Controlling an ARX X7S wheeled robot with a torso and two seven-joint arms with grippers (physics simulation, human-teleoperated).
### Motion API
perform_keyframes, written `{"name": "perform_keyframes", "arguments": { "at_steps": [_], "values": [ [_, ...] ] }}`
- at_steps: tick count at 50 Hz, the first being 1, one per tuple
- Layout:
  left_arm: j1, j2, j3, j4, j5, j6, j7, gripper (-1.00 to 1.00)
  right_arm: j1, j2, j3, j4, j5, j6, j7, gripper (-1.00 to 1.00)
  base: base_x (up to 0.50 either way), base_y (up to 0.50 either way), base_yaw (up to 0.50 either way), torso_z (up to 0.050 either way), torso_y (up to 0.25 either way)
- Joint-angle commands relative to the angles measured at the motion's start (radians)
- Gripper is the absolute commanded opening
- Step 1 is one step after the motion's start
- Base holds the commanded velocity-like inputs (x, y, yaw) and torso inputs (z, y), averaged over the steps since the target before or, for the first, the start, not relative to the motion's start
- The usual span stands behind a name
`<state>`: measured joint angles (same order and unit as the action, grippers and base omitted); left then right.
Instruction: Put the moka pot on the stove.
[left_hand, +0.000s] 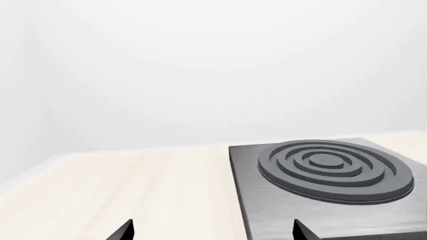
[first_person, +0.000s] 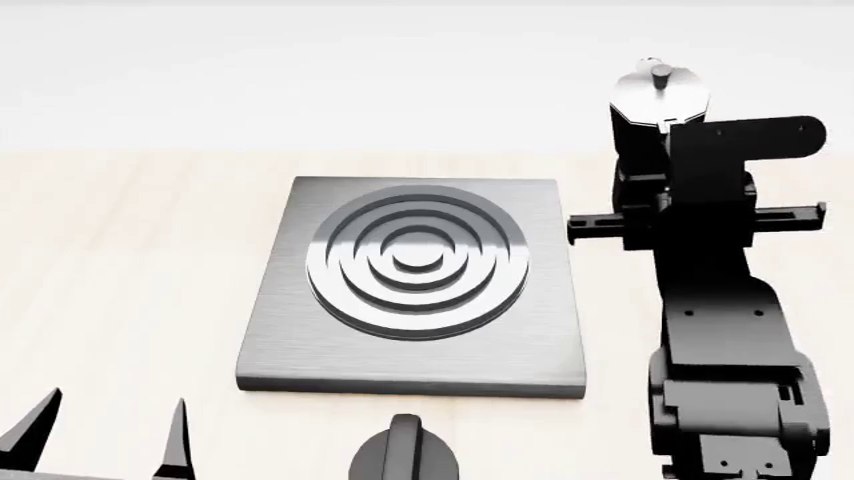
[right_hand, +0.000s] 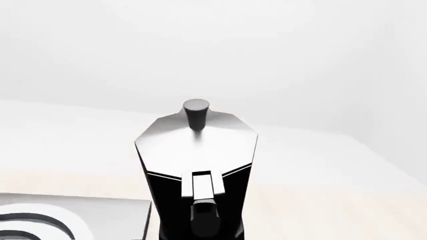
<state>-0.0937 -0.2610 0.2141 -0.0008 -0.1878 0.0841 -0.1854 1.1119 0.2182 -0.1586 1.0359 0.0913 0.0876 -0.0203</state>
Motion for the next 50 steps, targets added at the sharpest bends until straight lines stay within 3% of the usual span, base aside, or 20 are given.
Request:
{"name": "perform_keyframes", "arguments": {
  "at_steps": [1,50],
  "values": [
    [0.019,-0.002,-0.011,0.03,-0.022,-0.004,-0.001,1.0,0.19,-0.072,-0.036,0.272,-0.054,-0.139,-0.054,-1.0,0.0,0.0,0.0,0.0,0.0],
    [0.057,-0.024,0.007,0.094,-0.026,-0.016,-0.031,1.0,0.237,-0.197,0.073,0.273,-0.087,-0.051,-0.199,-1.0,0.0,0.0,0.0,0.0,0.001]
  ]
}}
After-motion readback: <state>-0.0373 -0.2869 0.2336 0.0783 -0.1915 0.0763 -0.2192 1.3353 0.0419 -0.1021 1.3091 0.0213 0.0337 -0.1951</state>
